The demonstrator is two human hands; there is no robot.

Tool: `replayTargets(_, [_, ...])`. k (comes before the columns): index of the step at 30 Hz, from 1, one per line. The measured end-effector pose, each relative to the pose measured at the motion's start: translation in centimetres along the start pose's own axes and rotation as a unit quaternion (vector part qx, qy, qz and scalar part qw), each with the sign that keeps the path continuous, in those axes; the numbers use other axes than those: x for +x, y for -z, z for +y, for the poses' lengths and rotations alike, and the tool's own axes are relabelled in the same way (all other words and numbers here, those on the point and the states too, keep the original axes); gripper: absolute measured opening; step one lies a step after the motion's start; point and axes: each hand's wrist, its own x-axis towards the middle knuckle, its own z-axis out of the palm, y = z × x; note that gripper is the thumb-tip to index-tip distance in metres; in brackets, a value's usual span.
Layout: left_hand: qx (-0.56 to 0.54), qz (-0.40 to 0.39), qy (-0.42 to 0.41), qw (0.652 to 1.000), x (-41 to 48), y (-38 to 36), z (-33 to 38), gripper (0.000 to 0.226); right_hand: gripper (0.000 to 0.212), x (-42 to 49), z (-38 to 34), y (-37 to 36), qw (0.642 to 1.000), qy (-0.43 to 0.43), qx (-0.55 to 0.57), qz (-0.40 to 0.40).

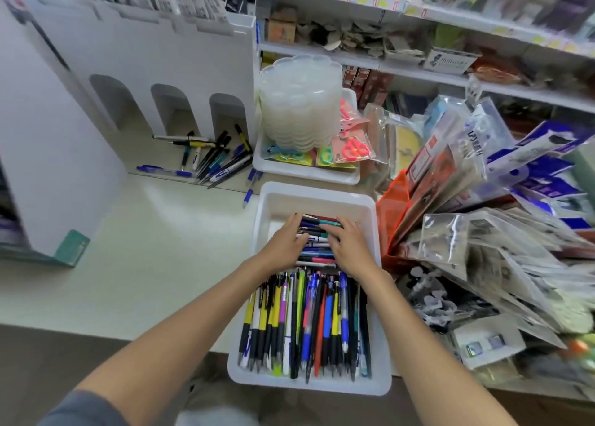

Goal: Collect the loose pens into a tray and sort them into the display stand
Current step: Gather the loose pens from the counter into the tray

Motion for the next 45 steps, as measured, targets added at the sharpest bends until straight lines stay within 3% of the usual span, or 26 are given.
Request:
replayTargets(5, [0.028, 0.050, 0.002, 0.998, 0.1, 2.9, 0.4, 0.053, 0.036, -0.1, -2.2, 1.0, 0.997, 0.009, 0.023, 0.069])
replayTargets(10, [0.026, 0.140, -0.010, 0.990, 1.2, 9.9, -0.5, 0.043, 0.037, 1.8, -8.1, 0.7, 0.991, 0.074, 0.032, 0.103])
replayTargets(15, [0.064, 0.197, 0.010, 0.978, 2.9, 18.7, -5.1, 0.048, 0.038, 4.7, -14.9, -1.5, 0.988, 0.105, 0.027, 0.108])
replayTargets(19, [0.131, 0.243, 0.040, 0.960, 4.9, 24.3, -9.9, 0.052, 0.040, 7.2, -18.4, -4.5, 0.988, 0.081, 0.047, 0.124])
replayTargets(29, [0.331, 0.186, 0.045, 0.924, 12.6, 27.9, -15.3, 0.049, 0.040, 11.7, -20.5, -10.1, 0.990, 0.028, 0.073, 0.116])
replayTargets(35, [0.331, 0.224, 0.115, 0.910, 12.4, 26.6, -15.4, 0.045, 0.040, 13.8, -21.4, -11.6, 0.989, 0.019, 0.072, 0.130])
replayTargets(42, [0.210, 0.162, 0.136, 0.955, 12.9, 25.4, -15.1, 0.053, 0.053, 16.7, -19.6, -12.8, 0.994, -0.008, 0.009, 0.107])
replayTargets(45, [0.167, 0.157, 0.128, 0.965, 12.6, 25.2, -14.7, 0.048, 0.053, 17.0, -20.3, -13.5, 0.996, 0.030, 0.028, 0.083])
